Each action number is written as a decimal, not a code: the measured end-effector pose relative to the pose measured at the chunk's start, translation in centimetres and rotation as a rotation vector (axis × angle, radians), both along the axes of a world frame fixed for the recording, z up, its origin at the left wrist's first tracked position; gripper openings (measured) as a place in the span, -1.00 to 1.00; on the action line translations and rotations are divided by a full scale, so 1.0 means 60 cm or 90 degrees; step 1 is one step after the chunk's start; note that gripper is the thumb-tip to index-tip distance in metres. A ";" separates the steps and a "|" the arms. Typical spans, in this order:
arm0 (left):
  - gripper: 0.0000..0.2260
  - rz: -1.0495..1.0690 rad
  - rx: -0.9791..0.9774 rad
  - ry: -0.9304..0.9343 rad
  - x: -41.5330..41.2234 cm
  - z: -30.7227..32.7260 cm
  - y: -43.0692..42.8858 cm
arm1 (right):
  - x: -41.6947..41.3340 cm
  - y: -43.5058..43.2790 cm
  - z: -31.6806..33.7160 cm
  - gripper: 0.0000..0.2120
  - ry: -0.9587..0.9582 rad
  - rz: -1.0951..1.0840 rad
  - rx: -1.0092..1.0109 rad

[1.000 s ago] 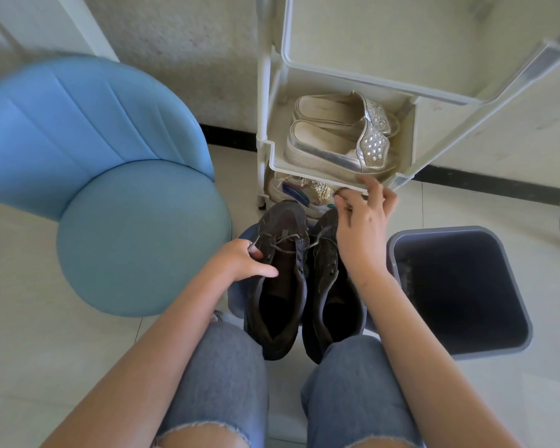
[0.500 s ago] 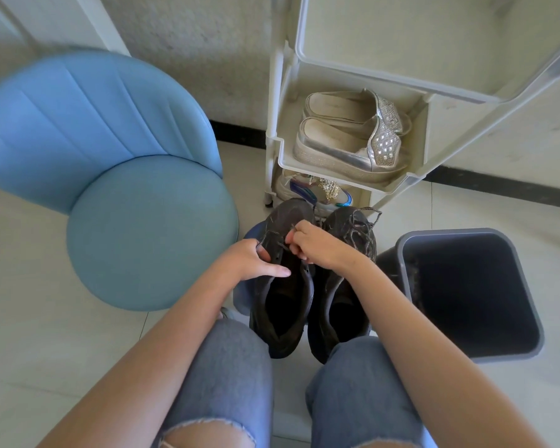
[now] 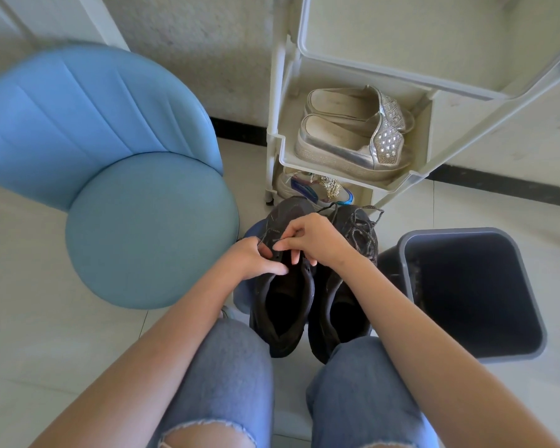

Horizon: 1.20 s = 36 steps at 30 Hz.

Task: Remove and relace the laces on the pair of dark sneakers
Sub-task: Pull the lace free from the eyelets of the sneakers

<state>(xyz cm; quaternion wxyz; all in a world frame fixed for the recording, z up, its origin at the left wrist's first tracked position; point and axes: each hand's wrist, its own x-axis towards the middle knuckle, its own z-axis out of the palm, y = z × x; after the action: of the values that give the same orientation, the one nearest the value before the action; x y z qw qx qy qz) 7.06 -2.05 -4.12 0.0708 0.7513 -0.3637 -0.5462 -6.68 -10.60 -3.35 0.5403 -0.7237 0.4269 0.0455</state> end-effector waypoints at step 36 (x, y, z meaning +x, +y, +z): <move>-0.46 0.053 0.024 0.006 0.001 -0.018 0.018 | 0.018 -0.008 -0.029 -0.89 0.060 0.157 -0.092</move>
<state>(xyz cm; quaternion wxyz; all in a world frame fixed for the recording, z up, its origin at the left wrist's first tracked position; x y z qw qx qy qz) 7.12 -0.96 -5.19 0.0808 0.7644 -0.3217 -0.5529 -5.58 -11.10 -5.09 0.4561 -0.8047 0.3621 0.1148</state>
